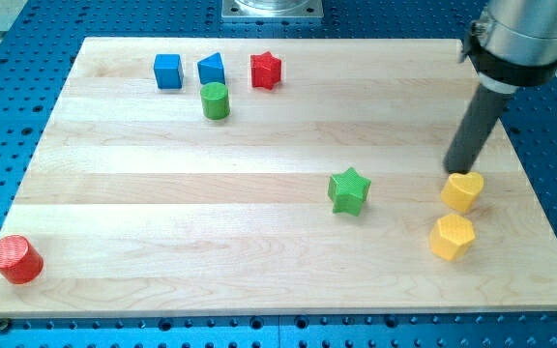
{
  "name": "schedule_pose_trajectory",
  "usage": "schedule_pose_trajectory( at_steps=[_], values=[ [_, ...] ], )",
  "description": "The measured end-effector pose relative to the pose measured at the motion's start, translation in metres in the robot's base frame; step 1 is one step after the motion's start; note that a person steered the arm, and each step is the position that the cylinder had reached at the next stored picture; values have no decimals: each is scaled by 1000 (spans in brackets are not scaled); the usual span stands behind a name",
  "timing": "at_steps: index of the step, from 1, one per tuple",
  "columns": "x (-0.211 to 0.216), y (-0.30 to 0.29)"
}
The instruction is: Push the heart into the green star
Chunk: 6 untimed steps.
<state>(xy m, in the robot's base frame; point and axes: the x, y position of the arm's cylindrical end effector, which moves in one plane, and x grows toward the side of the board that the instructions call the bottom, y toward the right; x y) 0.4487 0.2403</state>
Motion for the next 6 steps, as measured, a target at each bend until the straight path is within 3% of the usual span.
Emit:
schedule_pose_trajectory(
  at_steps=[1, 2, 4, 5, 6],
  values=[
    [24, 47],
    [54, 37],
    [24, -76],
    [24, -19],
    [52, -30]
  ],
)
